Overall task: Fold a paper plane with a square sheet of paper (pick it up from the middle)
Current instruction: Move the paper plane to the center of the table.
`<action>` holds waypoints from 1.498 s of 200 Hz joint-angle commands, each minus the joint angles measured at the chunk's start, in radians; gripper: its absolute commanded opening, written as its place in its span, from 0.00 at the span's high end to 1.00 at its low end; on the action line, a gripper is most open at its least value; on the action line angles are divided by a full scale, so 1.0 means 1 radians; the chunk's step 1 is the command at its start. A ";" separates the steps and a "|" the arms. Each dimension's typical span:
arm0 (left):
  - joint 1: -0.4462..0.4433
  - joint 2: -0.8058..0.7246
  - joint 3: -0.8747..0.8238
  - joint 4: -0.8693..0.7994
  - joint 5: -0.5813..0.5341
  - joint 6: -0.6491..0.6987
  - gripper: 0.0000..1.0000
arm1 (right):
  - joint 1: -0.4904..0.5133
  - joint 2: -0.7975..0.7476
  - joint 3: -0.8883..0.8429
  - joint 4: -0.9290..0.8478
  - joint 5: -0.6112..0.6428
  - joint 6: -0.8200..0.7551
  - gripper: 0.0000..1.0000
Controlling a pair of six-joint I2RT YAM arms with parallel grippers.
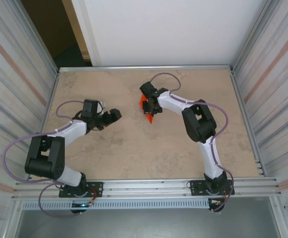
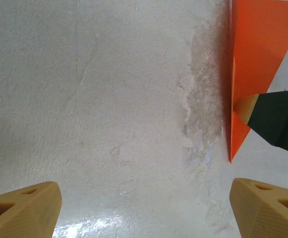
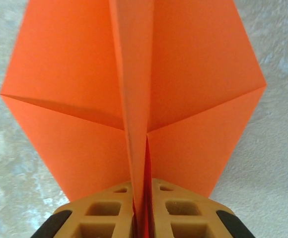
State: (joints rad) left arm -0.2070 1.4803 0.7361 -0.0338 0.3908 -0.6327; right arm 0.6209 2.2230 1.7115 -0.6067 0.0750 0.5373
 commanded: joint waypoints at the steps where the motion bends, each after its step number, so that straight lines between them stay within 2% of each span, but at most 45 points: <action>1: 0.002 -0.025 -0.009 -0.020 -0.016 0.021 0.12 | -0.006 0.032 0.033 -0.061 -0.003 -0.015 0.83; 158: 0.003 -0.008 -0.011 -0.012 -0.003 0.020 0.12 | -0.015 0.130 0.081 -0.114 0.015 0.006 0.66; 250: 0.002 -0.011 -0.004 -0.022 -0.006 0.021 0.12 | -0.027 0.154 0.124 -0.126 0.039 0.026 0.69; 299: 0.002 -0.015 -0.004 -0.027 -0.003 0.023 0.12 | -0.028 0.168 0.138 -0.134 0.033 0.027 0.67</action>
State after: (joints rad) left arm -0.2070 1.4803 0.7361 -0.0341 0.3912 -0.6308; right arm 0.6064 2.3184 1.8572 -0.6785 0.0902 0.5423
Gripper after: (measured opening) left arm 0.882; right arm 0.333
